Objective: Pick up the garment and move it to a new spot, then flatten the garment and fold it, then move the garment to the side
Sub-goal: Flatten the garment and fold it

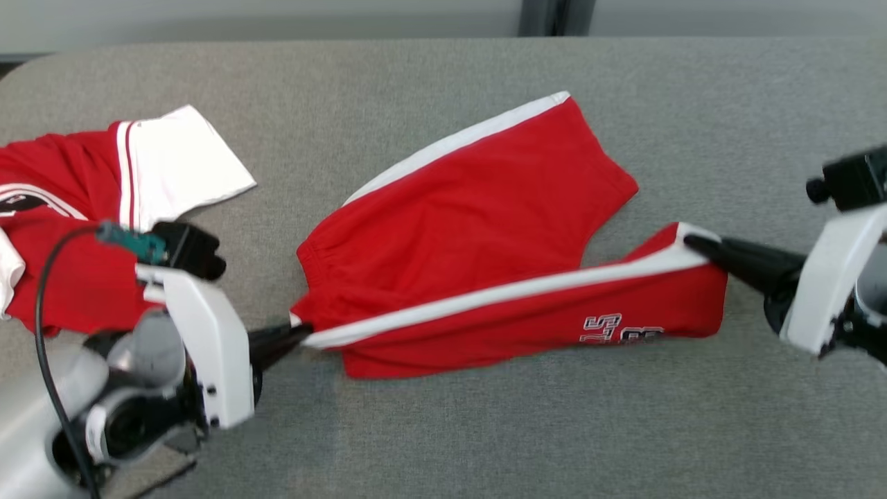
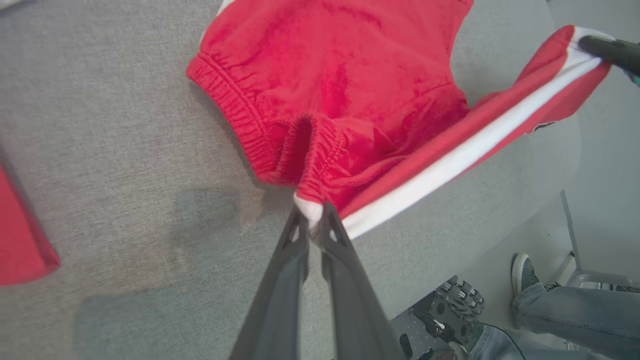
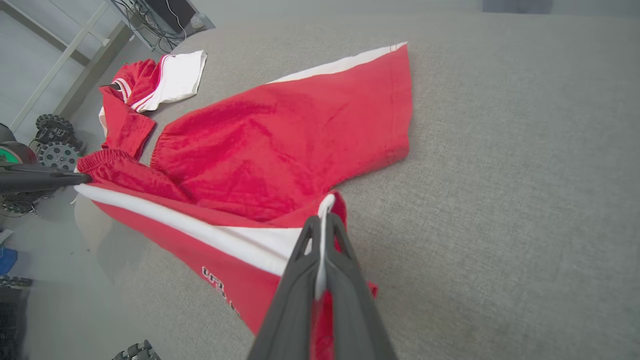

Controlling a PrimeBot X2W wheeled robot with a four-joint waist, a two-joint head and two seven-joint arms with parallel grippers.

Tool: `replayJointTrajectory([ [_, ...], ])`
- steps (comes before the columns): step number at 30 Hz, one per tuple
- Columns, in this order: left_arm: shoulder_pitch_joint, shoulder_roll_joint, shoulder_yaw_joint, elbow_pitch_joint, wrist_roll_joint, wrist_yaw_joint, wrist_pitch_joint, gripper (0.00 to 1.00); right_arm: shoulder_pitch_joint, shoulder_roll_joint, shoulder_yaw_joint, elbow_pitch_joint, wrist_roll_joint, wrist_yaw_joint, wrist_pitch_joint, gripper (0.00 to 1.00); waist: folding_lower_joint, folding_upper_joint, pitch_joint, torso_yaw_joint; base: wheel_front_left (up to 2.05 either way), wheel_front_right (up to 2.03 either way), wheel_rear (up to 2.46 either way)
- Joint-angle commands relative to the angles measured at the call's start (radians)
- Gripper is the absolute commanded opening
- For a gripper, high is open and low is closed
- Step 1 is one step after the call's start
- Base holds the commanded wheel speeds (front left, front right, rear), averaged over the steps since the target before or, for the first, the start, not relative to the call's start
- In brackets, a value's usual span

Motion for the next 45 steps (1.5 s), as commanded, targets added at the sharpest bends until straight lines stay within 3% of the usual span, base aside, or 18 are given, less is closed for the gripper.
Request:
replayJointTrajectory([
  [1,-0.047,-0.009,0.01,0.029,-0.026,-0.01,0.042,0.0,-0.038,0.016,-0.015,0.021,-0.004,0.0,0.038,0.0,0.0,0.0,0.043,0.02,0.0,0.0,0.0],
  [9,-0.298,-0.106,0.046,0.227,-0.102,-0.036,0.222,0.0,-0.247,0.114,-0.062,0.166,-0.043,0.0,0.211,0.0,0.0,0.0,0.145,0.058,0.0,0.0,0.0],
  [20,-0.478,-0.236,0.034,0.407,-0.112,-0.062,0.312,0.0,-0.466,0.226,-0.057,0.349,-0.109,0.0,0.278,0.0,0.0,0.0,0.208,0.108,0.0,0.0,0.0],
  [31,-0.557,-0.333,0.018,0.532,-0.132,-0.048,0.366,0.0,-0.575,0.255,0.0,0.485,-0.137,0.0,0.245,0.0,0.0,0.0,0.225,0.157,0.0,0.0,0.0],
  [45,-0.611,-0.386,0.009,0.586,-0.103,-0.035,0.356,0.0,-0.674,0.266,0.08,0.596,-0.143,0.0,0.136,0.0,0.0,0.0,0.275,0.183,0.0,0.0,0.0],
])
